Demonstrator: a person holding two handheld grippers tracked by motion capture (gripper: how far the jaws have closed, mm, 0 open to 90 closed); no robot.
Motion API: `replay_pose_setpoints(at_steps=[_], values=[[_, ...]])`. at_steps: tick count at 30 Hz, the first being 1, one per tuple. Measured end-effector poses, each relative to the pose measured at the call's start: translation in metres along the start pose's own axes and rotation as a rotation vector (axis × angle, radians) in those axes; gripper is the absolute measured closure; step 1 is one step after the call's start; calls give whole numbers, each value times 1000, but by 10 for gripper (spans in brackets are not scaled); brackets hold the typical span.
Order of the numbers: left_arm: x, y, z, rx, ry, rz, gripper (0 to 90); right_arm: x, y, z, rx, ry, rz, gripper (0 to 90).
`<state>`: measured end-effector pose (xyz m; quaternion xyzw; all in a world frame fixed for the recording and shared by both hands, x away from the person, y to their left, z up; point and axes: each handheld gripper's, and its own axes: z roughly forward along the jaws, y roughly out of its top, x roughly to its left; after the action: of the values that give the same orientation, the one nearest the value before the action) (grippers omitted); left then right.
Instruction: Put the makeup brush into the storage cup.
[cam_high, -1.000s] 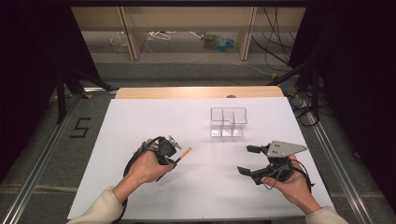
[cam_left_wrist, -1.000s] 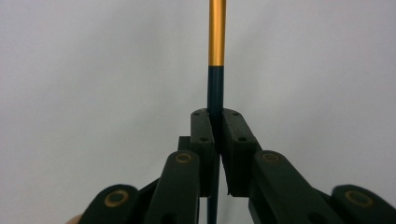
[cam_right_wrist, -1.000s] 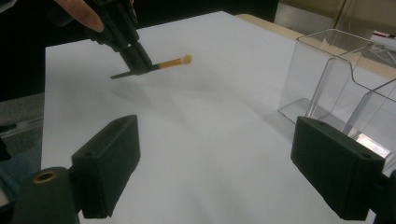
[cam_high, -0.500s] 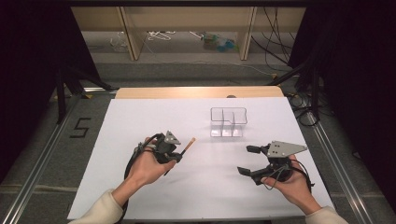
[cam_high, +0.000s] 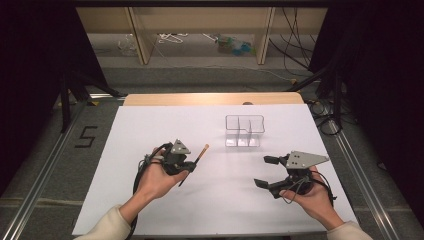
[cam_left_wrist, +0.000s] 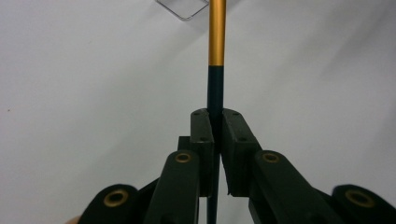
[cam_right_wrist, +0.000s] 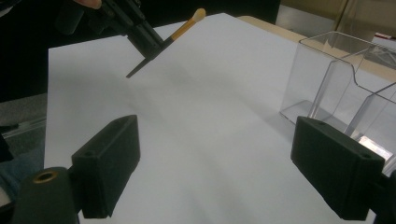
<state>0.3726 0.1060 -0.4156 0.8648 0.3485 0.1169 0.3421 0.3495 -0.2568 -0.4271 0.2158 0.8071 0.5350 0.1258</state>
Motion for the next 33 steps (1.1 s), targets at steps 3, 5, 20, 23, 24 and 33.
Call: replay_pose_setpoints(at_steps=[3, 5, 20, 23, 24, 33], values=[[0, -1, 0, -9, 2, 5, 834, 0, 0, 0, 1, 2, 0, 165], [2, -2, 1, -21, -5, 2, 834, -1, 0, -2, 19, 5, -4, 165], [1, -7, -2, -132, -7, -31, 834, -1, 1, -2, 29, 0, 1, 165], [1, -8, -2, -153, -15, -31, 834, -1, 0, -1, 15, 7, 4, 165], [0, -8, -2, -161, -12, -35, 833, -1, 0, -1, 14, 7, 4, 165], [-1, -12, -4, -215, -28, -37, 834, -1, 0, -1, 13, 7, 6, 166]])
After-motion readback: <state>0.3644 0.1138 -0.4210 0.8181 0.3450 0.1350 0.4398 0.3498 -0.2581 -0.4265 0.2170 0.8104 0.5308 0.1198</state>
